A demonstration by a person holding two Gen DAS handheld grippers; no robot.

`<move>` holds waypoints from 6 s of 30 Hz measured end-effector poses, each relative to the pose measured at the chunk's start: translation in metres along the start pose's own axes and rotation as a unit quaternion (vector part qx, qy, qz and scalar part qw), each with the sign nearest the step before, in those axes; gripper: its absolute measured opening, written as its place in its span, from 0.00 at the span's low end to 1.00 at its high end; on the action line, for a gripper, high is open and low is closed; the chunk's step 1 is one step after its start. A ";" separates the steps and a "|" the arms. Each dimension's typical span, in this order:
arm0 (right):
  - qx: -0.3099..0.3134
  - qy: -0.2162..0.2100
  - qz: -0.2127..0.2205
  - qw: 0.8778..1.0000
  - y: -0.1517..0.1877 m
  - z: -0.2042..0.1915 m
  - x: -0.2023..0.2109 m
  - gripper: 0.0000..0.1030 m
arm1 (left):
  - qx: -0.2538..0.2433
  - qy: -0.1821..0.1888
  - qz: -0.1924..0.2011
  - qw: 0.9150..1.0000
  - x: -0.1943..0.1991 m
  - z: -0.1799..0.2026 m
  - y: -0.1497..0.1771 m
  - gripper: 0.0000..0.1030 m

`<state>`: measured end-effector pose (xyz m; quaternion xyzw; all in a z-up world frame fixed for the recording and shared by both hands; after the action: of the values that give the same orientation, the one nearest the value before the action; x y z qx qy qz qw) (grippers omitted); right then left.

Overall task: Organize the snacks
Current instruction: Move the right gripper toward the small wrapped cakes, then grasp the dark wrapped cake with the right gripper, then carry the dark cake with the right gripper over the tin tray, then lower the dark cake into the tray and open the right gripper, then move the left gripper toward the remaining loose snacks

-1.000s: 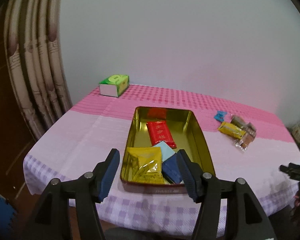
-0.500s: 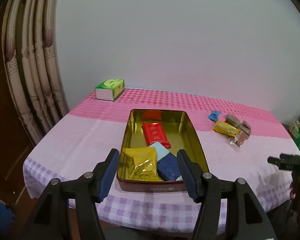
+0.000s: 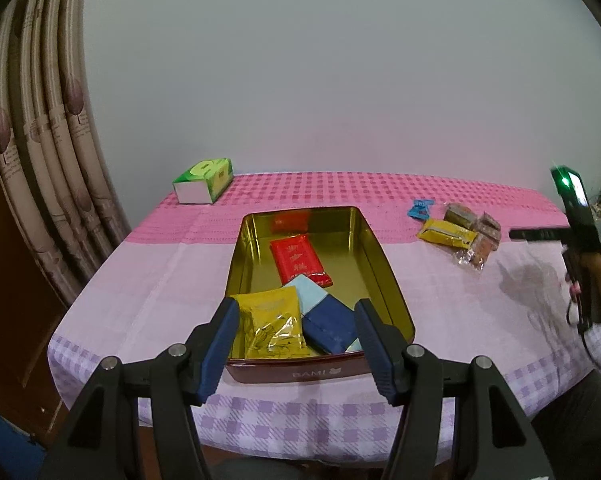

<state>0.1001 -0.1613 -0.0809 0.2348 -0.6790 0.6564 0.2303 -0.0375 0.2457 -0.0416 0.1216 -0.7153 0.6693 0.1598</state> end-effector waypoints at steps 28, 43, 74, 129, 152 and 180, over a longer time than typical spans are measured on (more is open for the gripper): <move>0.011 0.035 -0.035 0.999 -0.004 0.040 -0.068 0.30 | -0.027 -0.005 -0.024 0.999 -0.018 0.011 0.011 0.59; -0.057 0.106 -0.010 0.993 0.119 0.082 0.096 0.28 | -0.030 0.007 0.022 0.999 0.018 0.024 -0.002 0.59; 0.113 -0.018 0.080 0.990 0.005 -0.185 0.161 0.28 | 0.108 -0.167 0.030 0.980 0.039 -0.099 -0.023 0.59; 0.167 -0.054 0.045 0.983 0.003 -0.344 0.095 0.28 | 0.230 -0.258 0.051 0.937 0.059 -0.221 -0.016 0.59; 0.145 -0.091 -0.031 0.985 0.054 -0.347 0.040 0.80 | 0.212 -0.244 0.029 0.946 0.040 -0.211 -0.013 0.59; -0.200 0.069 0.112 0.971 0.074 0.090 0.170 0.91 | -0.039 0.070 -0.147 0.986 -0.161 0.203 -0.022 0.59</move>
<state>-0.0796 -0.2524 -0.0359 0.0602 -0.8010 0.5435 0.2439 0.1058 0.0358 -0.0950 0.1721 -0.7023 0.6171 0.3103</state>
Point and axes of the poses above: each gripper's, at about its wrist camera, not at the fingertips, and x roughly against the way its jaws point, z to its right, y to its underside, the point moved 1 cm from there along -x, roughly the way its jaws point, and after that the axes turned 14 degrees about z, right-handed, at the moved point
